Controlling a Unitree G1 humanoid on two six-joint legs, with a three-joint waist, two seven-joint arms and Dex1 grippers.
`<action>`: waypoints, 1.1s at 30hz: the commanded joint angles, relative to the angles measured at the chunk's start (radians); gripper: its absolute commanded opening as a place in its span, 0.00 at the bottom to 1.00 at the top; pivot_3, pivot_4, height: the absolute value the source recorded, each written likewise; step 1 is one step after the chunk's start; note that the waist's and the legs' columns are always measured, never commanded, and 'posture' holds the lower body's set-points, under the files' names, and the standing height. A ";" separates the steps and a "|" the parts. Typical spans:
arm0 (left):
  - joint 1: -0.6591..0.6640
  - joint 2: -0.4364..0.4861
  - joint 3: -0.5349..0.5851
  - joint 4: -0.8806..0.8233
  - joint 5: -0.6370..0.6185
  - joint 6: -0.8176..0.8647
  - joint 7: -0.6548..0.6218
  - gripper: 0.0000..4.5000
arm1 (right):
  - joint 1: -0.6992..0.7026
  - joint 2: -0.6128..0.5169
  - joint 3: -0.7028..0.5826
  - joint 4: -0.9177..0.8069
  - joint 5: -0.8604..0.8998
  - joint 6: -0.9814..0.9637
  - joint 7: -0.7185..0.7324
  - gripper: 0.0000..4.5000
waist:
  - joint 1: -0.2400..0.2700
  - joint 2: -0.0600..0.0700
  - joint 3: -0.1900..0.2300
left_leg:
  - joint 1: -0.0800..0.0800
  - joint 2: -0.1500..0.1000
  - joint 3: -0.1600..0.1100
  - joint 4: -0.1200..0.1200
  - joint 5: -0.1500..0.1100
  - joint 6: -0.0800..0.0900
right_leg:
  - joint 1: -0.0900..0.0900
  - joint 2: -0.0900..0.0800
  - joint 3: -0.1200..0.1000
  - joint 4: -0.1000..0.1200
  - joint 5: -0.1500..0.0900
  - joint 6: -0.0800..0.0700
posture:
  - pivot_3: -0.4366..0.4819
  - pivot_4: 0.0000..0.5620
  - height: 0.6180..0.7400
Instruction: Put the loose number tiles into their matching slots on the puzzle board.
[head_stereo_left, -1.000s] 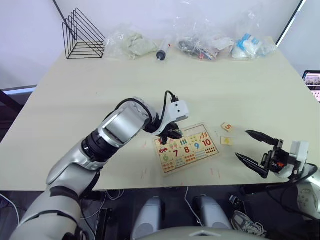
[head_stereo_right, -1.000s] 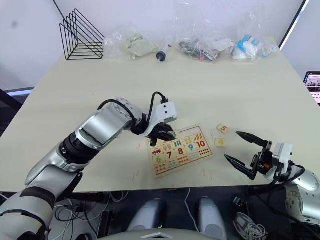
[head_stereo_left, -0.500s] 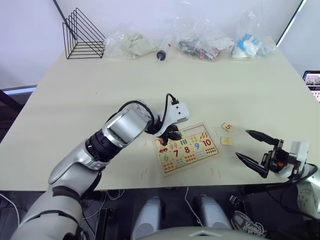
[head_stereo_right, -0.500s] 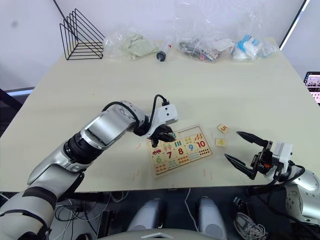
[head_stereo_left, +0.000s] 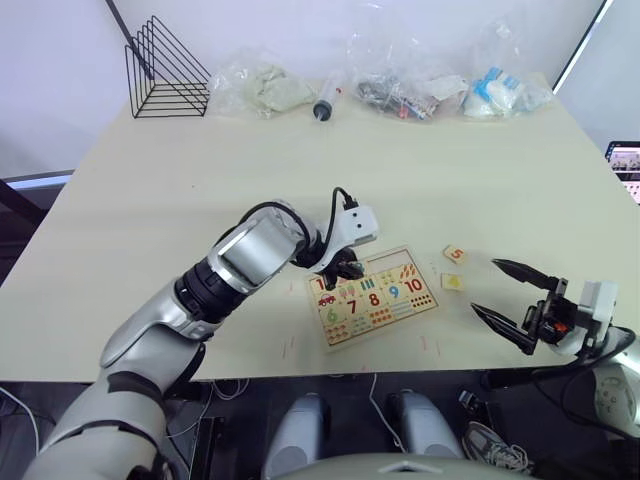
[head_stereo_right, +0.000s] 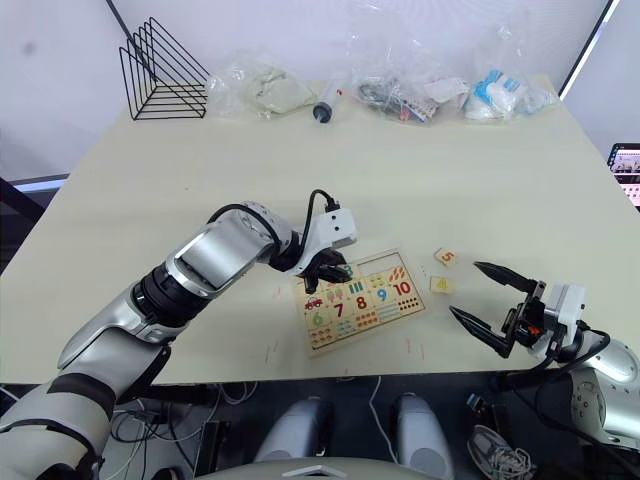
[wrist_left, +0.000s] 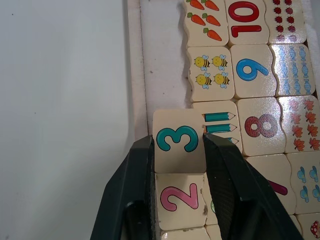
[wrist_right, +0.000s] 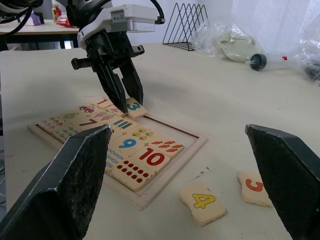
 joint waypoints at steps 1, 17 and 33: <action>-0.011 0.001 -0.008 -0.021 0.010 -0.016 -0.001 0.20 | -0.004 -0.004 -0.009 -0.028 0.008 -0.010 -0.012 1.00 | 0.000 0.000 0.000 | 0.000 0.000 0.000 0.000 0.000 0.000 | 0.000 0.000 0.000 0.000 0.000 0.000 | 0.48 0.27 1.00; 0.009 -0.001 -0.033 -0.022 0.035 -0.037 0.007 0.20 | 0.003 -0.005 0.000 -0.051 0.006 -0.003 -0.032 1.00 | 0.000 0.000 0.000 | 0.000 0.000 0.000 0.000 0.000 0.000 | 0.000 0.000 0.000 0.000 0.000 0.000 | 0.48 0.27 1.00; 0.005 -0.010 -0.031 0.000 0.057 -0.057 0.016 0.20 | 0.003 -0.002 0.011 -0.065 0.003 -0.001 -0.051 1.00 | 0.000 0.000 0.000 | 0.000 0.000 0.000 0.000 0.000 0.000 | 0.000 0.000 0.000 0.000 0.000 0.000 | 0.48 0.27 1.00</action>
